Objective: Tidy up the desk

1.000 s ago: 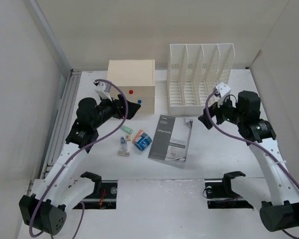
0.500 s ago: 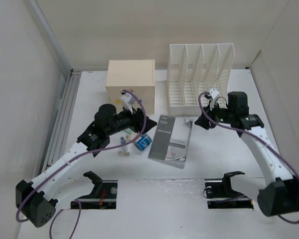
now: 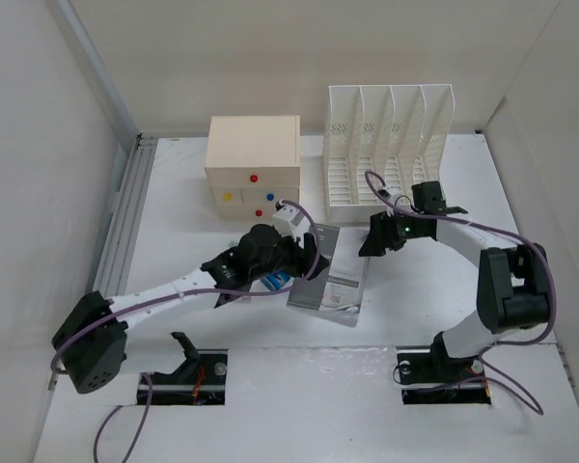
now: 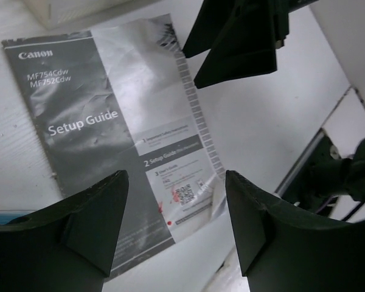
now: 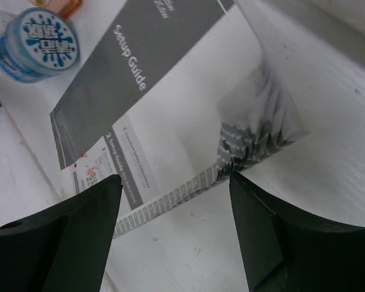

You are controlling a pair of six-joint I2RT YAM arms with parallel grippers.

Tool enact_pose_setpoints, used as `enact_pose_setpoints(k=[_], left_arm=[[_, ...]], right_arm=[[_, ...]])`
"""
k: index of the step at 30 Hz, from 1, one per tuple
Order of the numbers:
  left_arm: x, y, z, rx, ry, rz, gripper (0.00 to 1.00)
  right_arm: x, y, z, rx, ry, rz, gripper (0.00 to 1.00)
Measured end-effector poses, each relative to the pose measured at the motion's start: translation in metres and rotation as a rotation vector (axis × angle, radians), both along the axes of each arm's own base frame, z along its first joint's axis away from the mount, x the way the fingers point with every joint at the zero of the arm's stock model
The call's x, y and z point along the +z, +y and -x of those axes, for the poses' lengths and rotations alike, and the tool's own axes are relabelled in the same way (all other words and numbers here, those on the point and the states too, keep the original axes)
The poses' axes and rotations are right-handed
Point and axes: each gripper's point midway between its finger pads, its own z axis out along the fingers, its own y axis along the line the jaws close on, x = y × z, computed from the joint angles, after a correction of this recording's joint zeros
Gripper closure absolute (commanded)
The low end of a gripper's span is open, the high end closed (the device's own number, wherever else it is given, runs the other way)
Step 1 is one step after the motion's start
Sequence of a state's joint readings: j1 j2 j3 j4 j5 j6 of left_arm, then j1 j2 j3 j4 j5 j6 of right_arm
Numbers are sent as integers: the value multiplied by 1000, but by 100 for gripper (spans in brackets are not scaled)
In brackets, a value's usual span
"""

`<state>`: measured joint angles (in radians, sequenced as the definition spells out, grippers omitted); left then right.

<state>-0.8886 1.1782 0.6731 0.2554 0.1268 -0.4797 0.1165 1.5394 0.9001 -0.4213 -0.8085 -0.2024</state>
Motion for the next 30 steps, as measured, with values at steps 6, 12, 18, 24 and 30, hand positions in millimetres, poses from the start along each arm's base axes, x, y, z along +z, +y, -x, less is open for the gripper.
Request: enact_pose_setpoints(k=[6,12,18,24,30], left_arm=[[-51,-1,-10,35,31,-68,38],[-81,-8,-19,30,27,-110,38],[-116,-12,-20,10,57,-168,37],[-122,-23,-30,5,40,-165,35],[-121,-21,-39,41,7,-181,29]], right_arm=[[-25,-14,-3,-80,77,20,20],[-31,-20,-8,-127,75,30,18],[-38,-20,-8,-136,88,27,16],[-40,-15,-11,-125,94,-4,14],[-40,-9,-11,-101,98,-48,14]])
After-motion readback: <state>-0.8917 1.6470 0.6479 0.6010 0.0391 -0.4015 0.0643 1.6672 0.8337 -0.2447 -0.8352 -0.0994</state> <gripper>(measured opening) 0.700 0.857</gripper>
